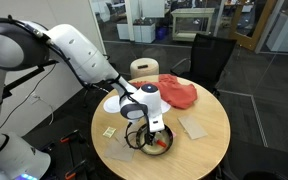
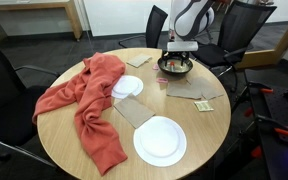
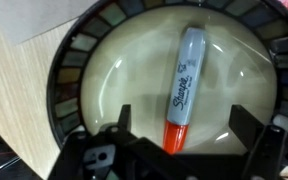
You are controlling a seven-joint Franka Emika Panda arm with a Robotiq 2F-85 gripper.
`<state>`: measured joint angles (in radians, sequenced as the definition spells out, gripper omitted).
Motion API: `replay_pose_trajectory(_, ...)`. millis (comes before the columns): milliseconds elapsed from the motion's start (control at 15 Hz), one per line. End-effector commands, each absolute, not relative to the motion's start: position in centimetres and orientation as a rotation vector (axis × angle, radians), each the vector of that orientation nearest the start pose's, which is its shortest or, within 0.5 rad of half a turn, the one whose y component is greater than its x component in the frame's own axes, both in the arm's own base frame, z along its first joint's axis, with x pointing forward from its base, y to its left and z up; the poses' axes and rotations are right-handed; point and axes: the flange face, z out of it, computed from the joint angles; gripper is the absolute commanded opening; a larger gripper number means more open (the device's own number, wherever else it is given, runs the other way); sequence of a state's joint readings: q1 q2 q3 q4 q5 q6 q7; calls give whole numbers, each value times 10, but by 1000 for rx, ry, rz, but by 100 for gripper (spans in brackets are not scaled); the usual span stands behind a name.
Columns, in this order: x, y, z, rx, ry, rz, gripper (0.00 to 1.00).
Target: Remove the marker from the bowl and put it on the table.
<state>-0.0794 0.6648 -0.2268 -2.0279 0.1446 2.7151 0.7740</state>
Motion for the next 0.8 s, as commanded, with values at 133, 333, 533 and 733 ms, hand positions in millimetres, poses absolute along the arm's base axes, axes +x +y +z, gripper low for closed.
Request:
replay_pose_trajectory(133, 576, -183, 115, -2657, 1782, -127, 75)
replay_pose_trajectory(333, 579, -181, 112, -2663, 1779, -124, 58)
replay_pose_trajectory(533, 583, -180, 113, -2664, 1775, -131, 35)
replay_pose_trajectory(733, 585, -180, 119, -2662, 1777, -138, 12)
